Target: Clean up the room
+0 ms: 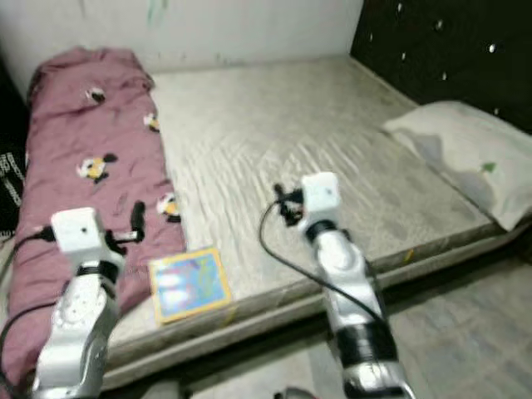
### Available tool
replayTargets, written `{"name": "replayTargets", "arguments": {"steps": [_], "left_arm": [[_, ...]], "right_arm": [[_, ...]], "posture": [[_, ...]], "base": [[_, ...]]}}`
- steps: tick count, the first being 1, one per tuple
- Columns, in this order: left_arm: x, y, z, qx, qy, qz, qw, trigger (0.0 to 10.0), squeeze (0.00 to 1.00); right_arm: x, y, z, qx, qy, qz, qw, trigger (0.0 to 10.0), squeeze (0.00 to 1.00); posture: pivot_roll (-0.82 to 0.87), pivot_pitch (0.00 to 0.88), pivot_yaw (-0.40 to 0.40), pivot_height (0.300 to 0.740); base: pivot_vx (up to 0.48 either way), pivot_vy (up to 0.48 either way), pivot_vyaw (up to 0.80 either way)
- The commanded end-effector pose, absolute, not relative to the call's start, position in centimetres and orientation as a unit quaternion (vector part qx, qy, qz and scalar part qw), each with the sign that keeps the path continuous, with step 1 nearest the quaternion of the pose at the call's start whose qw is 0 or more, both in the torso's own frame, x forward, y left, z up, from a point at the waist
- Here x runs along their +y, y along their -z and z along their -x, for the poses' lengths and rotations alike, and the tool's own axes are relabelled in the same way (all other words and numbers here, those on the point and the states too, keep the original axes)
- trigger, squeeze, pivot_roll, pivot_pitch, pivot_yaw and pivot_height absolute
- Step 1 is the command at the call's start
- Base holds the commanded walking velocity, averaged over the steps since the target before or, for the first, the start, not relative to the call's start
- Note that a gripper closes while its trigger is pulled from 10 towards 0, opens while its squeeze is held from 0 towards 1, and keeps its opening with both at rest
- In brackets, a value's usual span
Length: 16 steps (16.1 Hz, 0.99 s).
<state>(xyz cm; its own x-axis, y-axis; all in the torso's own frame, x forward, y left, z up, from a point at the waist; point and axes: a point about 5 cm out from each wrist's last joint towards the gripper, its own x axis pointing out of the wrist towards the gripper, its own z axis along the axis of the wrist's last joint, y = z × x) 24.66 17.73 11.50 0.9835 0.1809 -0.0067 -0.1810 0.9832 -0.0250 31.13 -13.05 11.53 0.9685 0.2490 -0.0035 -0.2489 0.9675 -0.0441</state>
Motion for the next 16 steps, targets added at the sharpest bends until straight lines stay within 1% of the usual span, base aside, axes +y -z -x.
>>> {"name": "replayTargets", "arguments": {"steps": [1,3,4,6,9,12,14,15,16], "left_arm": [[18.7,-11.6,-23.9,-0.003,-0.106,-0.010,0.994,10.0,0.00],[19.1,-11.4,-23.0,-0.002,-0.110,-0.022,0.994,10.0,0.00],[19.1,-11.5,-22.5,-0.007,-0.115,-0.035,0.993,10.0,0.00],[19.2,-11.4,-21.8,-0.005,-0.126,-0.043,0.991,10.0,0.00],[19.1,-11.3,-21.7,-0.004,-0.122,-0.051,0.991,10.0,0.00],[19.2,-11.3,-21.6,0.002,-0.131,-0.048,0.990,10.0,0.00],[19.1,-10.8,-21.3,0.012,-0.129,-0.048,0.990,10.0,0.00],[19.0,-10.7,-21.5,0.014,-0.120,-0.050,0.991,10.0,0.00],[18.8,-10.7,-21.7,0.013,-0.112,-0.051,0.992,10.0,0.00]], "right_arm": [[-12.7,-11.9,-30.7,-0.005,-0.128,0.023,0.991,10.0,0.00],[-13.5,-11.5,-29.8,0.012,-0.105,0.025,0.994,10.0,0.00],[-13.9,-11.3,-29.1,0.014,-0.091,0.029,0.995,10.0,0.00],[-14.0,-11.0,-28.3,0.013,-0.090,0.033,0.995,10.0,0.00],[-13.6,-11.1,-28.1,0.014,-0.099,0.043,0.994,10.0,0.00],[-13.4,-10.8,-27.9,0.021,-0.107,0.037,0.993,10.0,0.00],[-13.4,-10.4,-27.7,0.028,-0.106,0.034,0.993,10.0,0.00],[-13.5,-10.4,-27.7,0.028,-0.102,0.034,0.994,10.0,0.00],[-13.5,-10.4,-27.7,0.027,-0.098,0.033,0.994,10.0,0.00]], "posture": [[-0.01,0.000,-0.053,0.740],[0.00,0.000,-0.056,0.740],[0.01,0.000,-0.055,0.740],[0.01,0.000,-0.049,0.740],[0.00,0.000,-0.042,0.740],[0.00,0.000,-0.035,0.740],[-0.02,0.000,-0.008,0.740],[-0.02,0.000,-0.008,0.740],[-0.03,0.000,0.014,0.740]], "base": [[0.000,0.472,0.00],[0.000,0.351,0.00],[0.000,0.000,0.00],[0.000,0.000,0.00],[0.000,0.000,0.00],[0.000,0.000,0.47],[0.000,0.000,0.00],[0.000,0.000,0.00],[0.000,0.000,0.00]]}}
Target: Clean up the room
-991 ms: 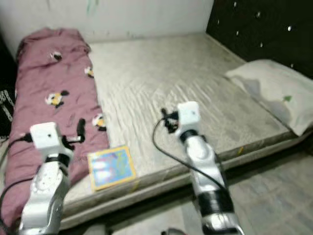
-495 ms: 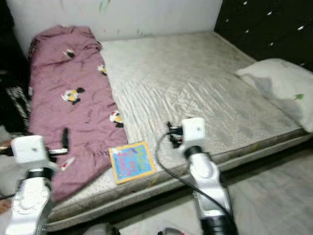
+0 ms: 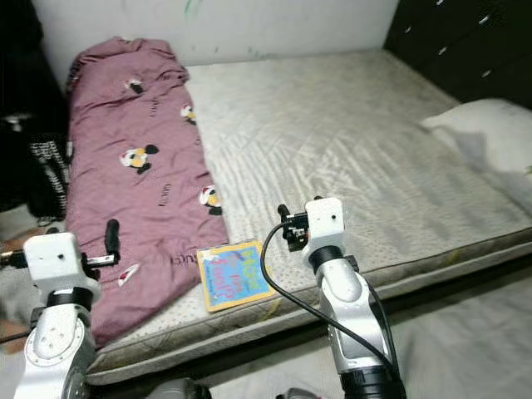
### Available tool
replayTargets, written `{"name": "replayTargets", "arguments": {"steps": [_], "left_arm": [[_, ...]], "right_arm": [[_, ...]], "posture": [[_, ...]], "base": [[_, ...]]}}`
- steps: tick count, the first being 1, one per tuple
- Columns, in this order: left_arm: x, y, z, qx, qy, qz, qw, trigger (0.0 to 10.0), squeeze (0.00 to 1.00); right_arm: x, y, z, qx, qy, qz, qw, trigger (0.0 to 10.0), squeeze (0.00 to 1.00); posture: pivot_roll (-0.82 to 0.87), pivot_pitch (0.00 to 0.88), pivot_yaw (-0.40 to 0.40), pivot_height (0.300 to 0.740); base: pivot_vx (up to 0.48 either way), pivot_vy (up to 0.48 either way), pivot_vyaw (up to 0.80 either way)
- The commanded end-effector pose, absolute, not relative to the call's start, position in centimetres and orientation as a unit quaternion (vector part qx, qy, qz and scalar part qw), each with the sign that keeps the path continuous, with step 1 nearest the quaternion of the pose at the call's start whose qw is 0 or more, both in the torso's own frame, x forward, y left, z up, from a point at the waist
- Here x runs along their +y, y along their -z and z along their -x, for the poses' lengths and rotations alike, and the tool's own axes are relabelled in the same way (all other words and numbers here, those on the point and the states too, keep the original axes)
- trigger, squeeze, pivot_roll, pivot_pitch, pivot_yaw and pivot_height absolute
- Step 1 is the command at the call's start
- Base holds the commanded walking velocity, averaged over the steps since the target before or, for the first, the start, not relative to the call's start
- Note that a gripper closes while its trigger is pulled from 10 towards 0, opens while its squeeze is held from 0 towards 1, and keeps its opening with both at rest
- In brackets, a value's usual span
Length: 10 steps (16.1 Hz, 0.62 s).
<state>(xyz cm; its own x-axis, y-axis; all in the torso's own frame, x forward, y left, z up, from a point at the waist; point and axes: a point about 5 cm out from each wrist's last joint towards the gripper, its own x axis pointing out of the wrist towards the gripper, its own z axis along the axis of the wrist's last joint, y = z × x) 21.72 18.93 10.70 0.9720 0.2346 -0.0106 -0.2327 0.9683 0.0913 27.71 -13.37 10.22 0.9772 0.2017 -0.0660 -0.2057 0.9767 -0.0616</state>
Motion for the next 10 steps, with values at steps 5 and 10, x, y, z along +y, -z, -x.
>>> {"name": "replayTargets", "arguments": {"steps": [5,10], "left_arm": [[17.3,-11.1,-24.1,0.001,-0.066,-0.049,0.997,10.0,0.00],[17.5,-11.0,-23.8,0.007,-0.073,-0.029,0.997,10.0,0.00]], "right_arm": [[-13.4,-10.5,-27.4,0.019,-0.095,0.040,0.994,10.0,0.00],[-13.1,-10.6,-27.8,0.018,-0.111,0.046,0.993,10.0,0.00]], "posture": [[-0.09,0.000,0.059,0.740],[-0.06,0.000,0.020,0.740]], "base": [[0.000,0.000,0.00],[0.000,0.000,0.26]]}}
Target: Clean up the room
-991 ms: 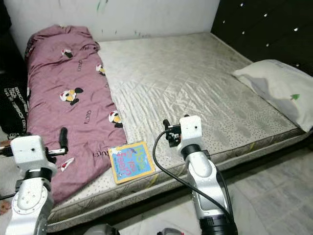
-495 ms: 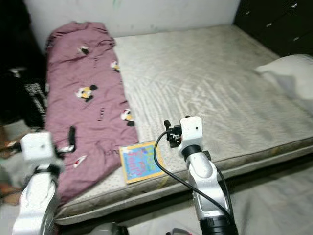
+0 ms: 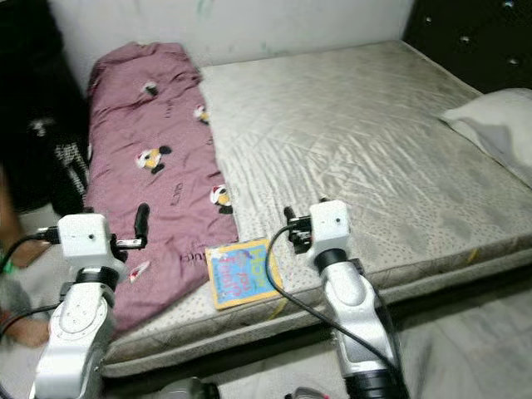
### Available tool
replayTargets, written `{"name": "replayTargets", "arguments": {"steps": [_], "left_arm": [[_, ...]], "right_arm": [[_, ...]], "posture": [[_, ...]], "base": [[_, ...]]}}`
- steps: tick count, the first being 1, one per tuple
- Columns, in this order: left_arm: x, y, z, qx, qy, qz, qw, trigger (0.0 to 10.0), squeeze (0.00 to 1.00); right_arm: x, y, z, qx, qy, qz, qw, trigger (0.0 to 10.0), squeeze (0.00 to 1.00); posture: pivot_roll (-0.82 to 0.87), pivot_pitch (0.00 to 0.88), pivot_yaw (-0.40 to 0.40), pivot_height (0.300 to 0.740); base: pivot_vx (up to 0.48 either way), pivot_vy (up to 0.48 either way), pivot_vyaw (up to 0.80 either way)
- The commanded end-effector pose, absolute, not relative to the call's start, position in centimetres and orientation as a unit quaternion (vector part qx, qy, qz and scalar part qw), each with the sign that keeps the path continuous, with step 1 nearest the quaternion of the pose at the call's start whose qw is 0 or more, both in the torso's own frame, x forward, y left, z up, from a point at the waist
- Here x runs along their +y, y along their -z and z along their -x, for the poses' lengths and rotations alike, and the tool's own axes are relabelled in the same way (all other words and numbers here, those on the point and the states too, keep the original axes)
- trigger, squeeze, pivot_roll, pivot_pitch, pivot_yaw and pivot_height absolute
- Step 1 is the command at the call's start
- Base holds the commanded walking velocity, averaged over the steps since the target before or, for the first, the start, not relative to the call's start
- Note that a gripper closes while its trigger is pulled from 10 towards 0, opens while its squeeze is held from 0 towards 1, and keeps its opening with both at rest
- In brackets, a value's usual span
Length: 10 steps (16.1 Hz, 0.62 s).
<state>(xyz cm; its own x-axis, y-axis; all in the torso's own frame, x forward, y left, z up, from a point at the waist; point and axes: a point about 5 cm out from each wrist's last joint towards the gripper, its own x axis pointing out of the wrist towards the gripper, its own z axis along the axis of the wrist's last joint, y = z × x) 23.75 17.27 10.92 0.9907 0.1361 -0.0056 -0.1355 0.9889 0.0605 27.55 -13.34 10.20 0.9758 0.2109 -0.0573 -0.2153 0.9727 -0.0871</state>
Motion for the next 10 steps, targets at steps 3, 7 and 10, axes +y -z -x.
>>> {"name": "replayTargets", "arguments": {"steps": [3,7,10], "left_arm": [[17.56,-11.05,-23.72,0.005,-0.074,-0.026,0.997,10.0,0.00],[17.55,-11.19,-24.11,0.005,-0.074,-0.028,0.997,10.0,0.00],[17.63,-11.39,-24.27,0.000,-0.079,-0.025,0.997,10.0,0.00]], "right_arm": [[-13.13,-10.48,-27.97,0.024,-0.109,0.040,0.993,10.0,0.00],[-13.15,-10.58,-28.35,0.025,-0.110,0.043,0.993,10.0,0.00],[-13.16,-10.69,-28.44,0.024,-0.110,0.043,0.993,10.0,0.00]], "posture": [[-0.06,0.000,0.011,0.740],[-0.06,0.000,0.007,0.740],[-0.06,0.000,0.002,0.740]], "base": [[0.000,0.324,0.00],[0.000,0.069,0.00],[0.000,0.000,-0.41]]}}
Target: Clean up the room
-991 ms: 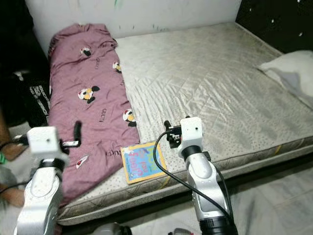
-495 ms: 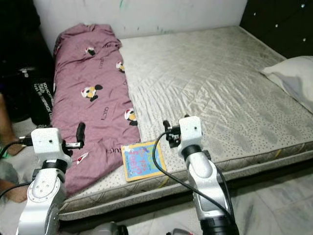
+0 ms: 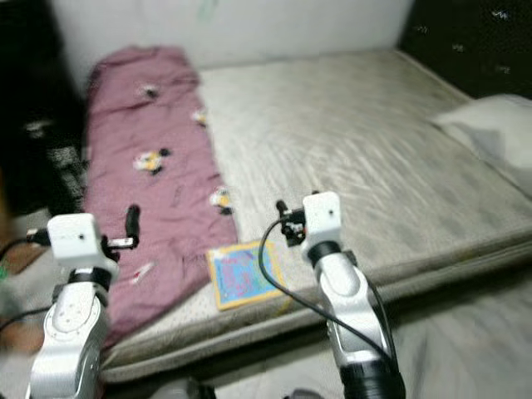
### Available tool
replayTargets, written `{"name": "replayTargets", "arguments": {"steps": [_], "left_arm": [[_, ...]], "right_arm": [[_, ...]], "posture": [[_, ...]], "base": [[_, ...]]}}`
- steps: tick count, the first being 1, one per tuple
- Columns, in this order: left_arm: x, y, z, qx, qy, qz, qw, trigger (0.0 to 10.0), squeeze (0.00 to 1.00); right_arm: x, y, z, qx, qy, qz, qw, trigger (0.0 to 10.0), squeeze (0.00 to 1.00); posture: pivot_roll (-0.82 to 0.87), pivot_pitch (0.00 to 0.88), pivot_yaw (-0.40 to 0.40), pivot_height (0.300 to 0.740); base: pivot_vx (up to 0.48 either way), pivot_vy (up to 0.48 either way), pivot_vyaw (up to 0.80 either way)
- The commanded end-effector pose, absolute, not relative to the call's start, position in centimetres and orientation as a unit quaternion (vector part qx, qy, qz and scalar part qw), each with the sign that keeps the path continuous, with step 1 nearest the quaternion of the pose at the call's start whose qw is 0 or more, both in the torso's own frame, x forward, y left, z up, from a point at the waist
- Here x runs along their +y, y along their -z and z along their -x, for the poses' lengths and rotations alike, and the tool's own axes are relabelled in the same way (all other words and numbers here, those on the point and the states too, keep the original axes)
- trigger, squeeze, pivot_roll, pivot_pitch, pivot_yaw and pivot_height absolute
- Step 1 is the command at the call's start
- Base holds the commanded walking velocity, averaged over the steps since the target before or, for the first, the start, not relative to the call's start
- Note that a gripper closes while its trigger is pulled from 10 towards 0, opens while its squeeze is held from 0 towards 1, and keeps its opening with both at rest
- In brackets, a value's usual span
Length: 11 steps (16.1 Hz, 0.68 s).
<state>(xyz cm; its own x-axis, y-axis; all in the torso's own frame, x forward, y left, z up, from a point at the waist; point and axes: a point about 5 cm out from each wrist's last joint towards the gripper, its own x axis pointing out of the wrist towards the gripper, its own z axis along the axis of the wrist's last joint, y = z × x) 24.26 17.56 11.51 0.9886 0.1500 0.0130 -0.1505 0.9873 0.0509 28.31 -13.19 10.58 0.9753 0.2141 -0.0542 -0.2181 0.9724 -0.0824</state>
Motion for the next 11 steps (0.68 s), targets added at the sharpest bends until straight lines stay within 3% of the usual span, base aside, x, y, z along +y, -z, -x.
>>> {"name": "replayTargets", "arguments": {"steps": [1,11], "left_arm": [[17.63,-11.40,-24.28,0.000,-0.080,-0.025,0.996,10.0,0.00],[17.66,-11.37,-24.06,0.001,-0.085,-0.023,0.996,10.0,0.00]], "right_arm": [[-13.15,-10.70,-28.49,0.023,-0.112,0.043,0.993,10.0,0.00],[-13.07,-10.84,-28.41,0.021,-0.122,0.045,0.991,10.0,0.00]], "posture": [[-0.05,0.000,0.000,0.740],[-0.05,0.000,-0.007,0.740]], "base": [[0.000,0.000,0.00],[0.000,0.000,0.00]]}}
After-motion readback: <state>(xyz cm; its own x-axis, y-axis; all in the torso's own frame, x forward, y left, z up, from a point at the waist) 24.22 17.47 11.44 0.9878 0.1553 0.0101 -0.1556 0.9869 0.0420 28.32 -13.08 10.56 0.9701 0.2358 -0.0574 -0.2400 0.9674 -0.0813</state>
